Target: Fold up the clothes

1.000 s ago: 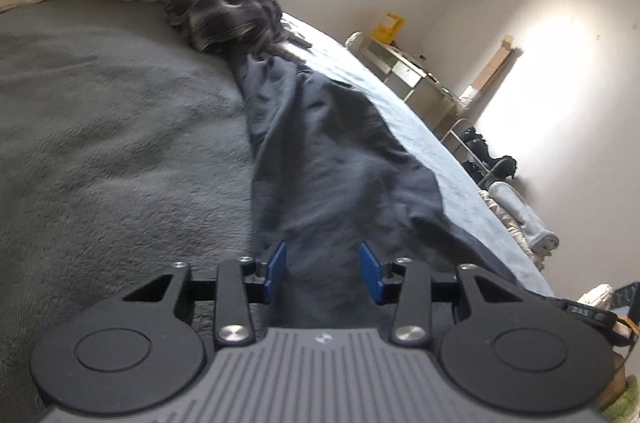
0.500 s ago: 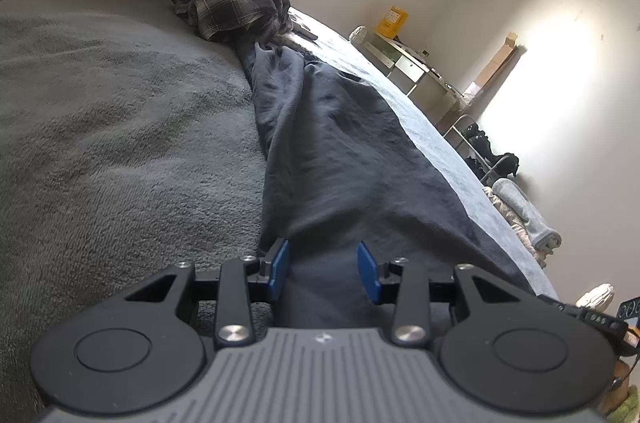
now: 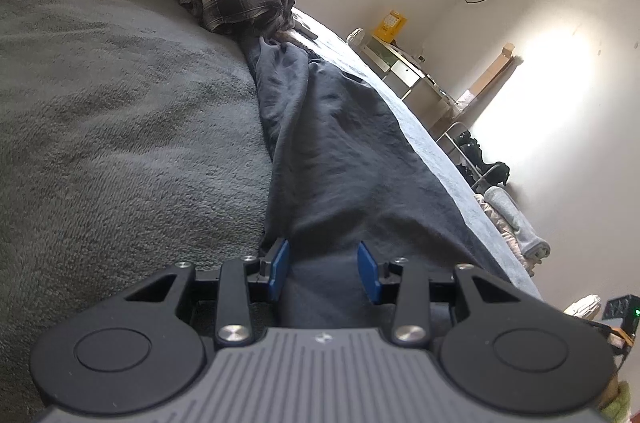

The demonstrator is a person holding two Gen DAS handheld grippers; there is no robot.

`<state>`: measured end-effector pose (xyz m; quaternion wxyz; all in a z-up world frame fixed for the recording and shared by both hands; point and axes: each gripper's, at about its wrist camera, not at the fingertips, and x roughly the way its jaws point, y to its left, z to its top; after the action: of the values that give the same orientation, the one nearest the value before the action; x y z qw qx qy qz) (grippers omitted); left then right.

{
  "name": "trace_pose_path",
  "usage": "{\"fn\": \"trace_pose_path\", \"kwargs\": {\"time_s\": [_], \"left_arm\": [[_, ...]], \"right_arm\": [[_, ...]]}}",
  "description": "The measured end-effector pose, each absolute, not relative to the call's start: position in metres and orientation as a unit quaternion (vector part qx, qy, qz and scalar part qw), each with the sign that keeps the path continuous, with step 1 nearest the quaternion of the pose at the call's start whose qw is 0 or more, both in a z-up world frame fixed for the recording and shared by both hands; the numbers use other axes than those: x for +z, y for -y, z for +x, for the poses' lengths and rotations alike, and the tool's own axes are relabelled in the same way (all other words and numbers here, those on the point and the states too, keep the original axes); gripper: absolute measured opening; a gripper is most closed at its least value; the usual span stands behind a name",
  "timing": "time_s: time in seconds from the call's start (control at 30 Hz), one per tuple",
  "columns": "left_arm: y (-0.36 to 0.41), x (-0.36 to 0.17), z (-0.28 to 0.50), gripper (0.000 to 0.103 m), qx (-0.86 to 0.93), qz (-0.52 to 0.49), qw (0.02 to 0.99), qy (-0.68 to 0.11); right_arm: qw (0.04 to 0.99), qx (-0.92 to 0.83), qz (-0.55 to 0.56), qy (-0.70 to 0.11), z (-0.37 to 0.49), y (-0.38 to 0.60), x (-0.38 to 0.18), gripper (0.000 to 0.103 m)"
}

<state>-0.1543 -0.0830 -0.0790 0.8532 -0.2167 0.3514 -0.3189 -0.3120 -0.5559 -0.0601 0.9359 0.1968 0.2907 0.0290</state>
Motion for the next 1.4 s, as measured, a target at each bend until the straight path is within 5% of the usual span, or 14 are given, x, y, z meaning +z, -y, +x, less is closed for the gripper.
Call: {"fn": "trace_pose_path", "kwargs": {"time_s": [0.33, 0.5, 0.77, 0.93, 1.1, 1.27, 1.4], "left_arm": [[0.082, -0.077, -0.154, 0.039, -0.321, -0.218, 0.851, -0.355], [0.078, -0.067, -0.159, 0.042, -0.314, -0.225, 0.851, -0.357], [0.056, -0.049, -0.184, 0.047, -0.306, -0.242, 0.858, -0.335], [0.036, -0.054, -0.196, 0.047, -0.288, -0.26, 0.856, -0.343], [0.018, -0.059, -0.191, 0.047, -0.287, -0.289, 0.845, -0.346], [0.025, -0.056, -0.184, 0.046, -0.315, -0.284, 0.837, -0.346], [0.036, -0.056, -0.181, 0.046, -0.334, -0.271, 0.831, -0.352]], "right_arm": [[0.913, 0.016, 0.304, -0.271, -0.331, 0.575, -0.086, 0.003], [0.906, -0.009, 0.329, -0.267, -0.352, 0.584, -0.072, 0.014], [0.943, 0.033, 0.234, -0.236, -0.353, 0.535, -0.019, 0.015], [0.926, -0.013, 0.187, -0.328, -0.32, 0.512, -0.051, 0.014], [0.95, -0.011, 0.073, -0.302, -0.335, 0.454, -0.021, 0.015], [0.951, 0.113, -0.02, -0.287, -0.348, 0.362, -0.012, 0.033], [0.929, 0.16, -0.132, -0.307, -0.35, 0.294, -0.036, 0.037]]}}
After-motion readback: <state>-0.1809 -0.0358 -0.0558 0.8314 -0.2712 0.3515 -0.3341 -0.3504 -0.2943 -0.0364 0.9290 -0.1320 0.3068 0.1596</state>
